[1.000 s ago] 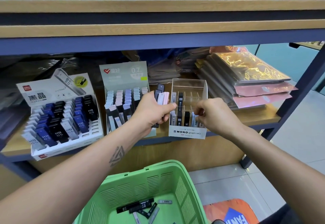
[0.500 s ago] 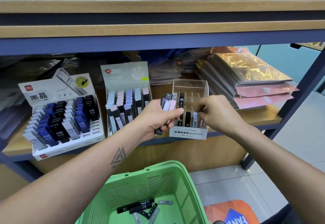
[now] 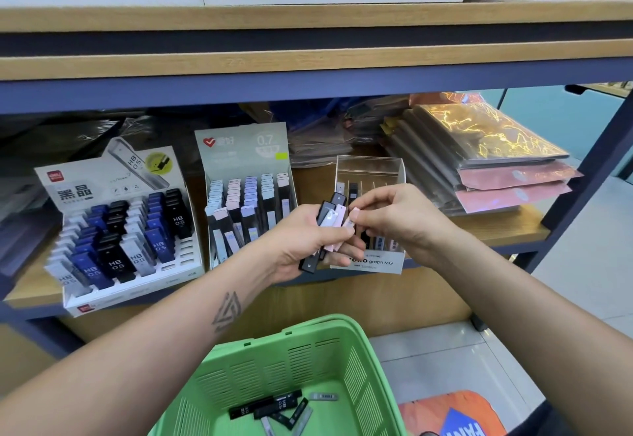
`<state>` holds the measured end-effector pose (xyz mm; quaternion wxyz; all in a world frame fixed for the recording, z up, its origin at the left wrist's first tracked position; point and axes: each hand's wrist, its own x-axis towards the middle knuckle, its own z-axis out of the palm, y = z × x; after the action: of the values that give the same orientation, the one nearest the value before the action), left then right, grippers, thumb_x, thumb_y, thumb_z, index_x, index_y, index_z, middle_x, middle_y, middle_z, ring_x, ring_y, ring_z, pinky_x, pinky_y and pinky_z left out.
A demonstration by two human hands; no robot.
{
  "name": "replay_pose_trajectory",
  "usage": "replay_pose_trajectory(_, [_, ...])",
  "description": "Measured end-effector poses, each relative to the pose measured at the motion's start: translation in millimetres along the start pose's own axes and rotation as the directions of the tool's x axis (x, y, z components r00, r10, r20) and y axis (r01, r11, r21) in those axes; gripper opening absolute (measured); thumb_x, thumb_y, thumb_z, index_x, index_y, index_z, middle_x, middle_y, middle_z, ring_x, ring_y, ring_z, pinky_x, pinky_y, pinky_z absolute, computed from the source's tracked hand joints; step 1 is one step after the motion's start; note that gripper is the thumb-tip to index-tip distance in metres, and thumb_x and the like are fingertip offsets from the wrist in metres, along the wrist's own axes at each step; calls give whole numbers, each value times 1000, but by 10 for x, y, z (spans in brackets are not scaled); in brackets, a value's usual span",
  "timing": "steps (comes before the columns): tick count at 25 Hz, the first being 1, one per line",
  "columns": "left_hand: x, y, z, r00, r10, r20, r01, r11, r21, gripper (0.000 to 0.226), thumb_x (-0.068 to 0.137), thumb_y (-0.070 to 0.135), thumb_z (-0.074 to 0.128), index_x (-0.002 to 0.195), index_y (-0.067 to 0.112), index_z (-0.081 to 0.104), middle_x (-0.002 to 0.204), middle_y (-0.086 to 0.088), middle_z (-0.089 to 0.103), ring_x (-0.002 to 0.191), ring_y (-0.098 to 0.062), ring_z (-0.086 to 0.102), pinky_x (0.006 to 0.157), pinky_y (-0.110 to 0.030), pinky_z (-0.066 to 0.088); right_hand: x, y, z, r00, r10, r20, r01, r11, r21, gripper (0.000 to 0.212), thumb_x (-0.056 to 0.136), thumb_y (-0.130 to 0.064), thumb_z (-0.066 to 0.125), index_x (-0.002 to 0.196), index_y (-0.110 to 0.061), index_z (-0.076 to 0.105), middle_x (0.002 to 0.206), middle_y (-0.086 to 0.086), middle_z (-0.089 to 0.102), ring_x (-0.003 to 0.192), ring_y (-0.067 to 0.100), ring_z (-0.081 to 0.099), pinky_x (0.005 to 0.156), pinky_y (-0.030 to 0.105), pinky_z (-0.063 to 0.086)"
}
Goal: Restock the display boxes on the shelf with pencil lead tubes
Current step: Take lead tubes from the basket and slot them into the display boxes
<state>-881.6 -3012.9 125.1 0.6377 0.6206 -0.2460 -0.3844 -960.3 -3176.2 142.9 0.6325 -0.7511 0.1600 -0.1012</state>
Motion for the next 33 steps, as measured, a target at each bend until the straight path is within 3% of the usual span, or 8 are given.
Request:
replay_pose_trajectory(3, [-8, 29, -29, 998, -35, -56, 33, 999, -39, 11, 98, 2, 59, 109, -2, 57, 93, -29, 72, 79, -31, 75, 56, -25, 59, 34, -34, -84, 1000, 22, -12, -20, 987, 157, 17, 85, 13, 70, 101, 8, 70, 86, 22, 72, 72, 21, 71, 65, 24, 59])
replay_pose_trajectory(8, [46, 20, -74, 989, -1, -150, 4, 1000, 22, 17, 97, -2, 58, 111, -11, 56, 84, -27, 70, 50, -17, 57, 41, -18, 38, 10, -42, -172, 997, -44, 60, 38, 995, 87, 31, 84, 22, 62, 108, 4, 69, 92, 22, 75, 81, 25, 75, 68, 23, 59])
replay_pose_trajectory(14, [78, 42, -9, 988, 29, -151, -26, 1000, 17, 4, 97, -2, 58, 100, -1, 56, 87, -29, 71, 47, -15, 49, 42, -20, 31, 33, -15, -264, 991, -128, 33, 128, 991, -23, 23, 85, 10, 72, 103, -2, 72, 90, 19, 76, 86, 29, 76, 83, 37, 62])
replay_pose_trajectory(21, [116, 30, 13, 968, 75, -241, -61, 996, 65, 3, 95, 1, 62, 93, 2, 60, 86, -27, 73, 47, -15, 46, 43, -21, 31, 51, -60, -296, 991, -128, -42, 130, 991, 38, 19, 86, 6, 73, 104, -1, 72, 89, 20, 76, 86, 30, 76, 78, 34, 63])
replay_pose_trajectory(26, [154, 35, 60, 963, 65, -262, -56, 998, 43, 4, 95, 4, 63, 94, 2, 59, 87, -24, 73, 47, -15, 47, 42, -21, 31, 82, -158, -463, 967, -193, -165, 181, 980, -87, 15, 84, 5, 75, 98, 2, 72, 88, 19, 76, 82, 28, 77, 77, 33, 63])
replay_pose_trajectory(29, [170, 19, 61, 962, 60, -267, -52, 998, 39, 5, 95, 3, 63, 94, 2, 59, 81, -20, 71, 46, -15, 46, 41, -21, 31, 84, -189, -583, 973, -178, -148, 140, 961, -237, 11, 84, 4, 76, 93, -2, 74, 86, 15, 76, 81, 25, 77, 77, 34, 63])
replay_pose_trajectory(33, [174, 6, 52, 964, 64, -259, -52, 997, 54, 5, 96, 3, 63, 93, 2, 59, 79, -19, 70, 45, -14, 46, 40, -20, 30, 48, -120, -640, 980, -186, -77, 109, 813, -572, 11, 82, -4, 81, 88, -12, 76, 77, 4, 76, 73, 16, 75, 75, 35, 62])
